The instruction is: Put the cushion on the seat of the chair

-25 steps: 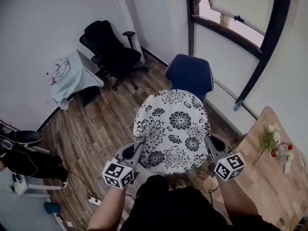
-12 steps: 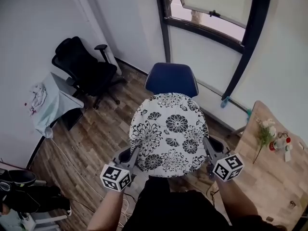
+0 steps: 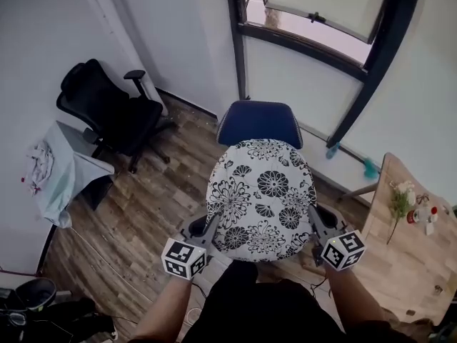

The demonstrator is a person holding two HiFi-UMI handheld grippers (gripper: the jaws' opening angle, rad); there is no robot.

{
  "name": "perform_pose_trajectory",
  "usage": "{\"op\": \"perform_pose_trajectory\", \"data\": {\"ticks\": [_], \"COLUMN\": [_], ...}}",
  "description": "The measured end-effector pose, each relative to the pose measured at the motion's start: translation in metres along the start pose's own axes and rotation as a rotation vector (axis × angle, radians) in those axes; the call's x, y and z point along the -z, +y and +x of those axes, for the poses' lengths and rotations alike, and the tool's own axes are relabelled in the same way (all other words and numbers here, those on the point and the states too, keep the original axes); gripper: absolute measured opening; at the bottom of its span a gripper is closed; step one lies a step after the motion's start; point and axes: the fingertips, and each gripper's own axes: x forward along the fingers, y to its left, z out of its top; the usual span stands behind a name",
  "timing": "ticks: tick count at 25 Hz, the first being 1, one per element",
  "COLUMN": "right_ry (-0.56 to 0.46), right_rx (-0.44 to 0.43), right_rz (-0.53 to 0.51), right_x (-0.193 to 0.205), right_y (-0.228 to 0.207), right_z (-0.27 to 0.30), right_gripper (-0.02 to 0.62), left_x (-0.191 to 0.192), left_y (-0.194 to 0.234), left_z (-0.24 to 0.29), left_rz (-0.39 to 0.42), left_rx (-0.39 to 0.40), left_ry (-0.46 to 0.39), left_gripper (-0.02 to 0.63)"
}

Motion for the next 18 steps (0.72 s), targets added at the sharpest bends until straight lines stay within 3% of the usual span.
{"op": "perform_pose_trajectory", "data": {"ticks": [10,18], "right_ry": [0.022,0.061], "right_rx": [0.121,0.141], "right_rz": [0.013,0.063], "right_x": [-0.004,0.028], "right_y": [0.013,-0.010], "right_z": [0.057,0.087], "right_gripper": [0.040,0.040], "left_x": [0.007,0.043], "left_y": [0.074,0.091], "left_z": [0.040,0.087], "left_rz": [-0.021,-0.045], "left_rx": [0.110,0.142], "left_ry": [0.030,0.128], "left_gripper": [0.026,0.026]}}
